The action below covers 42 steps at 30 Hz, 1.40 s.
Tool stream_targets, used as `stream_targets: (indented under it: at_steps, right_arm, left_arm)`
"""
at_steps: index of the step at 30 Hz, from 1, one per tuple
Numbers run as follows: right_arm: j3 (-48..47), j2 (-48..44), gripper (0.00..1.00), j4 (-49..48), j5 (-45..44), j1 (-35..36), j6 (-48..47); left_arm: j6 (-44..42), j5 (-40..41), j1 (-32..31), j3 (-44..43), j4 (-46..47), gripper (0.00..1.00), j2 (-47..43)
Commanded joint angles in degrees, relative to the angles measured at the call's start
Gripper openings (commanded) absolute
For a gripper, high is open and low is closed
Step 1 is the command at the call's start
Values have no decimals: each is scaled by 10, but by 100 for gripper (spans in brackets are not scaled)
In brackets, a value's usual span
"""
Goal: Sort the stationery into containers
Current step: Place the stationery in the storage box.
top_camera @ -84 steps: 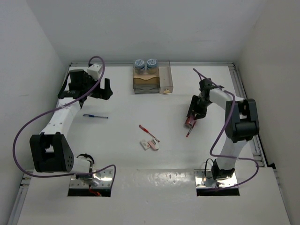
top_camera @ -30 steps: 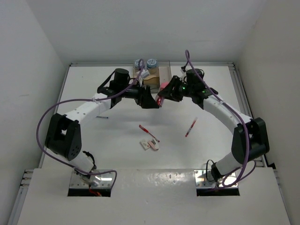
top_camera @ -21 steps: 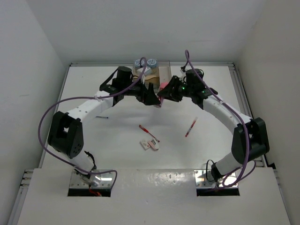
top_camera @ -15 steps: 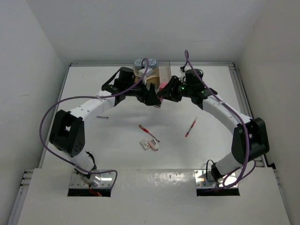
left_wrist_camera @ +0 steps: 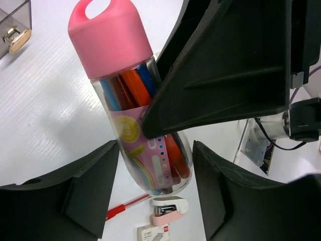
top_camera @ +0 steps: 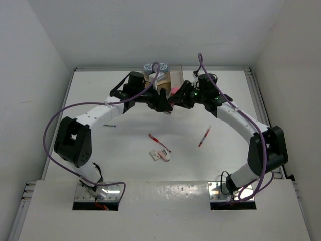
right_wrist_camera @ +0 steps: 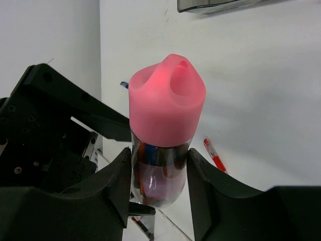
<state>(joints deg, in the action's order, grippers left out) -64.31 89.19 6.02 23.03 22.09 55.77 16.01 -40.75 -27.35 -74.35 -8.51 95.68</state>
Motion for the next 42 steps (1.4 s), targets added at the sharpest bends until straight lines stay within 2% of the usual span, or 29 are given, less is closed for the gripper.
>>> stream_targets:
  at_steps: [1,3,4,6,7,8,9,10,12,17,18,20,23,26,28,31,35,39,42]
  right_arm:
    - [-14,-25,0,-43,16,7,16]
    - [-16,-25,0,-44,19,8,16]
    - [-17,-26,0,-44,20,7,16]
    - [-20,-24,0,-44,31,6,18]
    - [-22,-23,4,-40,34,4,18]
    - [-23,-23,9,-39,37,3,18]
    - [-22,-24,28,-40,38,-3,19]
    - [-20,-24,38,-41,40,-6,21]
    - [-22,-27,61,-41,46,-24,24]
    - [-40,-34,79,-56,82,-99,28]
    - [-38,-34,82,-102,124,-114,30]
    - [-37,-34,82,-138,159,-160,37]
    - [-50,-24,82,-130,174,-214,28]
    - [-42,-23,82,-129,183,-256,23]
    - [-33,-24,82,-129,185,-268,19]
    - [-13,-23,82,-128,188,-273,12]
    - [4,-20,82,-138,185,-271,9]
    - [17,-17,82,-145,185,-268,7]
    - [28,-20,82,-144,185,-268,2]
  left_arm:
    - [8,2,-6,-25,25,65,6]
    - [7,1,-5,-26,25,60,12]
    - [2,8,-4,-28,23,50,14]
    - [-7,18,-1,-33,12,43,17]
    - [-16,28,3,-37,9,32,20]
    - [-21,34,5,-40,-1,27,21]
    - [-26,40,16,-43,-4,22,22]
    - [-35,51,19,-48,-9,13,24]
    - [-66,59,38,-62,-39,7,30]
    - [-132,80,86,-91,-99,3,43]
    - [-157,121,90,-125,-114,2,58]
    - [-247,176,94,-190,-157,1,90]
    - [-339,239,99,-258,-175,0,125]
    - [-444,254,104,-283,-151,0,139]
    - [-502,276,95,-286,-130,0,144]
    - [-635,299,77,-293,-121,0,168]
    - [-676,284,78,-304,-72,0,202]
    - [-717,248,90,-374,-77,0,251]
    - [-730,177,102,-421,-98,0,285]
